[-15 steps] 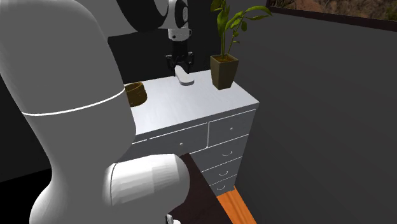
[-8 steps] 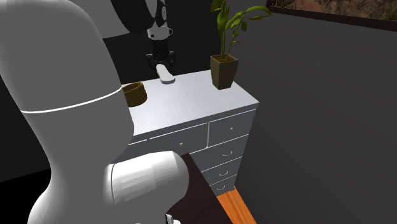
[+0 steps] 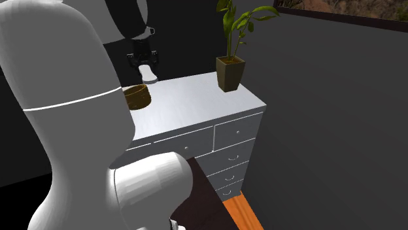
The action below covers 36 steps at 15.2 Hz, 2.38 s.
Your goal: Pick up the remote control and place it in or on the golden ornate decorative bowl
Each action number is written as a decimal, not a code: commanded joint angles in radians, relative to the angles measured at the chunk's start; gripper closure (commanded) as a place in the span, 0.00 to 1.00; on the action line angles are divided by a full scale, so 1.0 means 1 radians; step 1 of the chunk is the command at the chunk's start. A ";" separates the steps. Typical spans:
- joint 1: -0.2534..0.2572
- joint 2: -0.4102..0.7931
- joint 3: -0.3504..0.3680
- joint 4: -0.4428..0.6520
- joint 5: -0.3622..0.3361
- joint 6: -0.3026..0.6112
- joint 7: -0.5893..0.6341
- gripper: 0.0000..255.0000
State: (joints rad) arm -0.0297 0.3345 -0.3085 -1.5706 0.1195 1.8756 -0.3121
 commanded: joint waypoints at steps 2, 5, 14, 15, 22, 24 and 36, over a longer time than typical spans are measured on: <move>0.027 0.051 0.020 0.075 0.008 -0.023 0.052 1.00; 0.054 0.109 0.039 0.165 0.015 -0.054 0.106 1.00; 0.071 0.157 0.052 0.133 0.025 0.026 0.126 1.00; 0.071 0.160 0.052 0.124 0.026 0.038 0.125 1.00; 0.072 0.180 0.056 0.075 0.033 0.106 0.119 1.00; 0.072 0.180 0.056 0.076 0.033 0.106 0.119 1.00; 0.071 0.171 0.054 0.095 0.030 0.077 0.121 0.00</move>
State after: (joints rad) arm 0.0419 0.5111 -0.2533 -1.4876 0.1509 1.9704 -0.1922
